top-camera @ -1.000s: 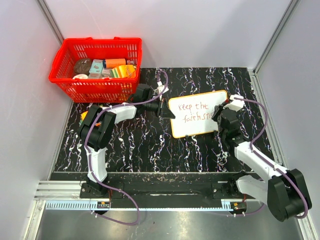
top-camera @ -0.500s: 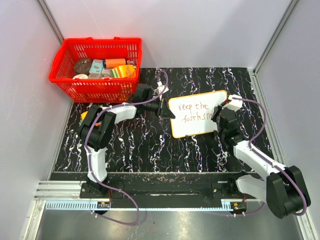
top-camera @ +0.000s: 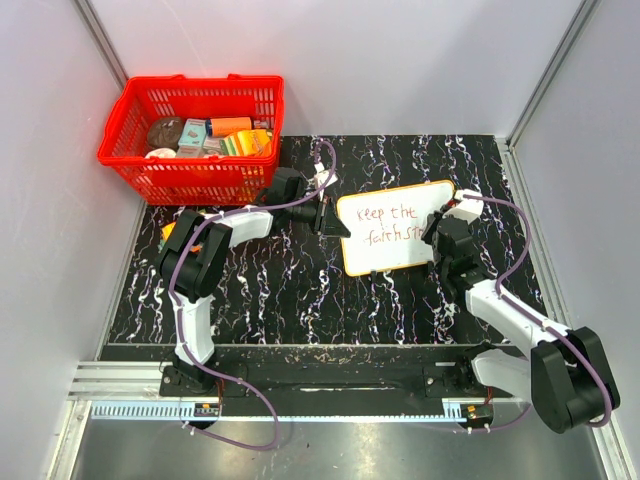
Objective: Write a sentence on the whiteboard
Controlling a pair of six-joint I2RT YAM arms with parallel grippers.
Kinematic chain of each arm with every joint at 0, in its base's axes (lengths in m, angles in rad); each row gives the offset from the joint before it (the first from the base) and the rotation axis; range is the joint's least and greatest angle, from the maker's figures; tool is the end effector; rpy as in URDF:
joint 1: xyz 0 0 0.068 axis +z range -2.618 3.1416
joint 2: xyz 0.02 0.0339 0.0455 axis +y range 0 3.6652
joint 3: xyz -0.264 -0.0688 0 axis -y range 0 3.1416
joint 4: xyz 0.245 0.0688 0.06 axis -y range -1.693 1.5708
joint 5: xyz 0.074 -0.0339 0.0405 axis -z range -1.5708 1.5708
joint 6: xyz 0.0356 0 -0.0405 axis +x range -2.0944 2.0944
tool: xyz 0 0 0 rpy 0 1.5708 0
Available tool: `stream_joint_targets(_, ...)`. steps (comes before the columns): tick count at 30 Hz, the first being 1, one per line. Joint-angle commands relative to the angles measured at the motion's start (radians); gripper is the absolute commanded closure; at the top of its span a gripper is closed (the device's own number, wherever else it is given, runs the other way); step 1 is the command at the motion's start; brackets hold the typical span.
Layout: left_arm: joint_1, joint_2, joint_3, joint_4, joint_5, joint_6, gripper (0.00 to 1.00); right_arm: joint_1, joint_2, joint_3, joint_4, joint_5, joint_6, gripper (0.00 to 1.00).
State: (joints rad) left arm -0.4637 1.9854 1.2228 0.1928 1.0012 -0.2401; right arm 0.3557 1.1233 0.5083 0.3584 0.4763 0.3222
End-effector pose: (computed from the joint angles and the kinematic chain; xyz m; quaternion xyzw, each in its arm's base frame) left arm 0.3653 -0.2162 0.1790 0.3147 0.7392 -0.5404 0.2500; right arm 0.2332 0.0692 0.2323 0.1312 0.7717 0.0212 0.6219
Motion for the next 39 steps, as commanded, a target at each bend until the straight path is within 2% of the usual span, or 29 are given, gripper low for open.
stream_joint_targets(1,-0.029,0.053,-0.039,-0.108,-0.087,0.154,1.0,-0.008,0.0,0.013,0.059,-0.002,0.003,1.0)
stream_joint_targets(26,-0.027,0.055,-0.039,-0.108,-0.09,0.154,1.0,-0.008,-0.005,0.006,0.056,0.059,-0.003,1.0)
stream_joint_targets(34,-0.029,0.053,-0.039,-0.108,-0.088,0.154,1.0,-0.008,-0.121,-0.04,0.077,0.013,-0.025,1.0)
stream_joint_targets(39,-0.029,0.055,-0.039,-0.108,-0.09,0.153,1.0,-0.008,-0.103,-0.039,0.059,0.056,-0.022,1.0)
